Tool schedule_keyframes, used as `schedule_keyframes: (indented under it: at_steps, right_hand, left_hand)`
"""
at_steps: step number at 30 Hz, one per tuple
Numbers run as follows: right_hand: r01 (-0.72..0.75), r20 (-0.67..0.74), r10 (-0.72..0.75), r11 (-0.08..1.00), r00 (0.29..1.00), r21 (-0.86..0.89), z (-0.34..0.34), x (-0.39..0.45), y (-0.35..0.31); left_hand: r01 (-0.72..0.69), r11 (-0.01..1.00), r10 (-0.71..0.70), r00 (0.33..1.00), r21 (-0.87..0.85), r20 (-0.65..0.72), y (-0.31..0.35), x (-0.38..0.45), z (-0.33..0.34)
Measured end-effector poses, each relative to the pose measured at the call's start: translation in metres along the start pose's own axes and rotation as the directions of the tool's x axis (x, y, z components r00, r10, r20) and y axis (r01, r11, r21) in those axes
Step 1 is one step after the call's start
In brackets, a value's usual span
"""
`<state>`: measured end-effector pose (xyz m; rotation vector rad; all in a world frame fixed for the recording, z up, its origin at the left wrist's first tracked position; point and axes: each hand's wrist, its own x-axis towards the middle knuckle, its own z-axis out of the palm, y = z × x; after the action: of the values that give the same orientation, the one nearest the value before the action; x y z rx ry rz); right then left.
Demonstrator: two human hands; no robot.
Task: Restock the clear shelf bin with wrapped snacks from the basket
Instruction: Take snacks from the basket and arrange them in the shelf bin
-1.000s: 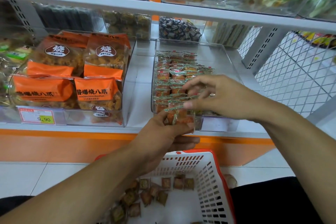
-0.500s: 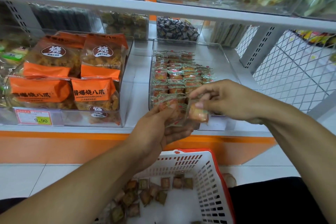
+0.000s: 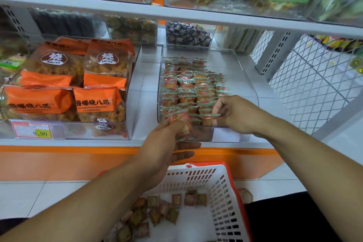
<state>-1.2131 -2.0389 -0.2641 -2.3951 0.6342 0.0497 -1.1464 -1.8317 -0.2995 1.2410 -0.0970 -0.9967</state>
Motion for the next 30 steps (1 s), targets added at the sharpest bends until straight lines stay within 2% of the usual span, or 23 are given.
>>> schedule_keyframes:
  at_steps: [3,5,8,9,11,12,14,16,18,20,21,23,24,25,27,28,30]
  right_hand:
    - [-0.048,0.037,0.045,0.994,0.998,0.098,-0.004,-0.001,-0.003]
    - [-0.057,0.066,0.050,0.993,0.997,0.104,-0.013,-0.006,-0.005]
    - [0.037,-0.060,-0.037,0.999,0.998,0.007,-0.028,-0.015,-0.015]
    - [0.081,-0.037,-0.079,0.995,0.996,0.061,-0.031,-0.018,-0.020]
    - [0.138,0.154,-0.173,0.967,0.973,0.214,-0.032,-0.025,-0.032]
    - [0.162,0.242,-0.219,0.958,0.945,0.235,-0.028,-0.028,-0.036]
    - [0.234,0.317,-0.297,0.946,0.901,0.223,-0.021,-0.028,-0.039]
    - [0.264,0.273,-0.332,0.930,0.903,0.255,-0.020,-0.023,-0.040]
    - [0.283,0.128,-0.326,0.919,0.937,0.273,-0.028,-0.015,-0.041]
    - [0.252,-0.041,-0.252,0.917,0.967,0.310,-0.038,-0.001,-0.039]
    - [0.219,-0.115,-0.192,0.918,0.975,0.329,-0.042,0.009,-0.035]
    - [0.103,-0.242,-0.029,0.948,0.970,0.300,-0.044,0.035,-0.026]
    - [0.035,-0.295,0.039,0.970,0.955,0.241,-0.044,0.050,-0.020]
    - [-0.019,-0.345,0.072,0.988,0.936,0.155,-0.043,0.065,-0.015]
    - [-0.082,-0.432,0.064,0.996,0.899,-0.024,-0.039,0.093,-0.006]
    - [-0.094,-0.456,0.046,0.992,0.889,-0.083,-0.036,0.107,-0.002]
    - [-0.116,-0.475,0.035,0.983,0.879,-0.141,-0.031,0.133,0.002]
  left_hand:
    - [0.009,1.000,-0.009,1.000,0.029,0.014,0.002,-0.002,-0.001]
    - [0.022,0.997,-0.024,0.999,0.068,0.037,0.003,-0.004,-0.001]
    - [0.016,0.994,-0.023,0.998,0.108,0.064,0.006,-0.006,0.000]
    - [0.001,0.993,-0.011,0.997,0.122,0.081,0.007,-0.007,0.001]
    - [-0.045,0.984,0.020,0.989,0.171,0.147,0.009,-0.007,0.002]
    - [-0.069,0.979,0.031,0.981,0.194,0.192,0.010,-0.007,0.004]
    - [-0.097,0.971,0.037,0.964,0.220,0.263,0.013,-0.006,0.009]
    - [-0.117,0.969,0.056,0.961,0.216,0.269,0.018,-0.002,0.016]
    - [-0.166,0.969,0.117,0.961,0.183,0.252,0.025,0.004,0.024]
    - [-0.243,0.953,0.203,0.955,0.181,0.215,0.031,0.013,0.030]
    - [-0.310,0.917,0.268,0.945,0.253,0.189,0.032,0.018,0.032]
    - [-0.455,0.730,0.422,0.887,0.510,0.187,0.033,0.025,0.032]
    - [-0.502,0.575,0.476,0.847,0.646,0.235,0.031,0.028,0.030]
    - [-0.529,0.377,0.492,0.810,0.760,0.319,0.029,0.031,0.028]
    - [-0.529,-0.055,0.419,0.757,0.847,0.501,0.023,0.037,0.025]
    - [-0.514,-0.210,0.357,0.751,0.832,0.555,0.020,0.040,0.024]
    - [-0.474,-0.377,0.264,0.769,0.796,0.583,0.013,0.043,0.022]
